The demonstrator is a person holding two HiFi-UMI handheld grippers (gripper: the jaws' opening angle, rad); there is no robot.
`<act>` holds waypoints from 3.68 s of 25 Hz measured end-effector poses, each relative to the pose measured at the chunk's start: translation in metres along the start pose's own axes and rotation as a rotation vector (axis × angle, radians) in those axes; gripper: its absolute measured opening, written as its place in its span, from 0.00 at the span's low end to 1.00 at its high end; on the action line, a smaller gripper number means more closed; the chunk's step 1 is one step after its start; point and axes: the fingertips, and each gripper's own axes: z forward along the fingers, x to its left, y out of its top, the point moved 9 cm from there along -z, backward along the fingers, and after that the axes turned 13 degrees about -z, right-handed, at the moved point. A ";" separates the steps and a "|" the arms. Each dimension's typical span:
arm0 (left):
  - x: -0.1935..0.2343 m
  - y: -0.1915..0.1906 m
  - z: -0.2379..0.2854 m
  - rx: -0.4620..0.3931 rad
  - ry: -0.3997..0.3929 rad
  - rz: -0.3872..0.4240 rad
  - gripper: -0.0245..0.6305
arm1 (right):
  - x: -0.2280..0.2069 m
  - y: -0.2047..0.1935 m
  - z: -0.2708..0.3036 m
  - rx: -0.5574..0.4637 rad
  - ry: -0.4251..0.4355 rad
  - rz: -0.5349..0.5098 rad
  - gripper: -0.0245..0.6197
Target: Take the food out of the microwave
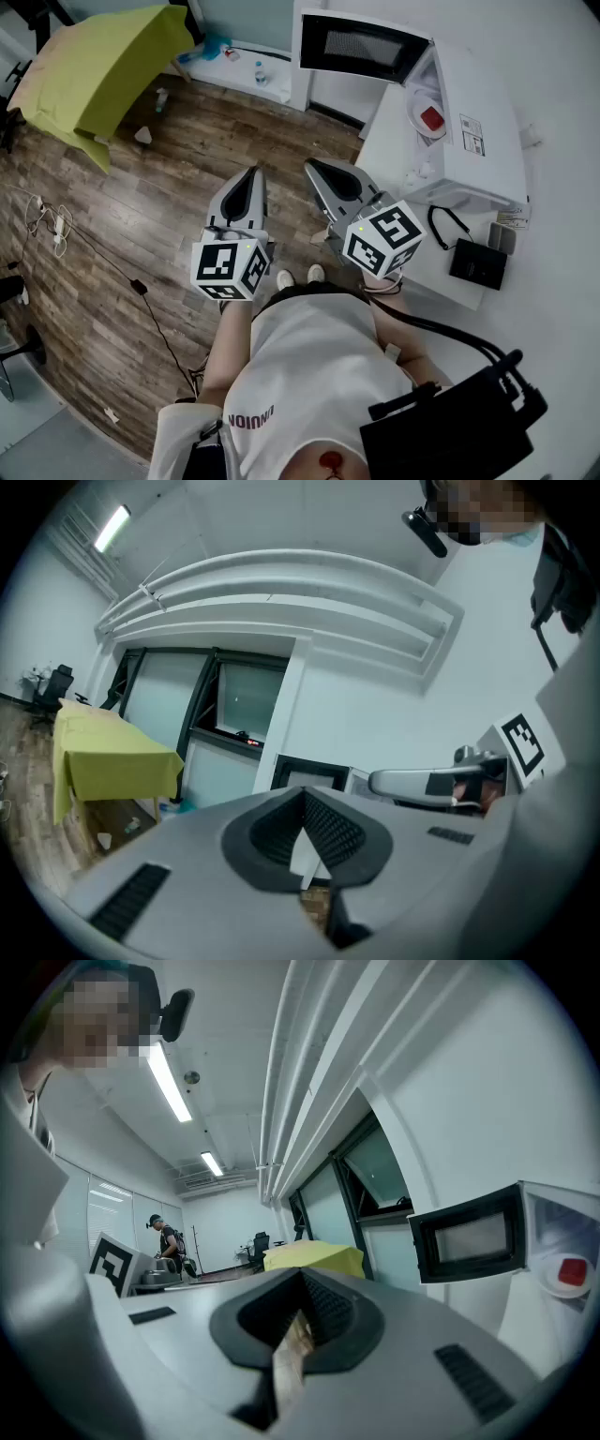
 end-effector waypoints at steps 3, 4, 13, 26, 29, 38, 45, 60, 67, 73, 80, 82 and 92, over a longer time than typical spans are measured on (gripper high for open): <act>0.002 0.000 -0.003 0.002 0.001 -0.004 0.06 | 0.003 0.000 0.001 0.002 0.000 -0.002 0.07; 0.003 0.000 -0.004 0.003 0.001 -0.004 0.06 | 0.004 0.000 0.001 0.002 0.000 -0.003 0.07; 0.009 0.002 -0.008 0.003 -0.005 -0.010 0.06 | 0.010 -0.001 0.006 -0.008 -0.005 0.000 0.07; 0.050 0.003 -0.018 -0.027 0.071 -0.054 0.06 | -0.011 -0.010 0.015 -0.010 -0.108 0.038 0.07; 0.060 0.004 -0.014 -0.044 0.098 -0.065 0.06 | -0.023 -0.011 0.027 -0.004 -0.104 0.023 0.07; 0.095 0.021 0.042 -0.026 0.098 -0.035 0.06 | -0.064 -0.015 0.094 -0.033 -0.081 0.037 0.07; 0.117 0.049 0.119 0.027 0.010 -0.009 0.06 | -0.111 -0.003 0.143 -0.047 -0.122 0.044 0.07; 0.105 0.061 0.275 0.191 -0.301 0.044 0.06 | -0.211 0.004 0.158 -0.059 -0.386 0.076 0.07; 0.056 0.033 0.316 0.315 -0.499 0.045 0.06 | -0.223 -0.008 0.098 -0.052 -0.600 0.115 0.07; 0.013 0.010 0.345 0.443 -0.692 0.071 0.06 | -0.214 -0.017 0.048 -0.059 -0.825 0.157 0.07; -0.034 -0.011 0.379 0.559 -0.900 0.076 0.06 | -0.210 -0.024 0.010 -0.057 -1.058 0.194 0.07; -0.046 -0.016 0.390 0.594 -0.956 0.092 0.06 | -0.209 -0.025 0.005 -0.054 -1.123 0.209 0.07; -0.090 -0.056 0.445 0.789 -1.174 0.191 0.06 | -0.218 -0.029 -0.003 -0.045 -1.381 0.272 0.07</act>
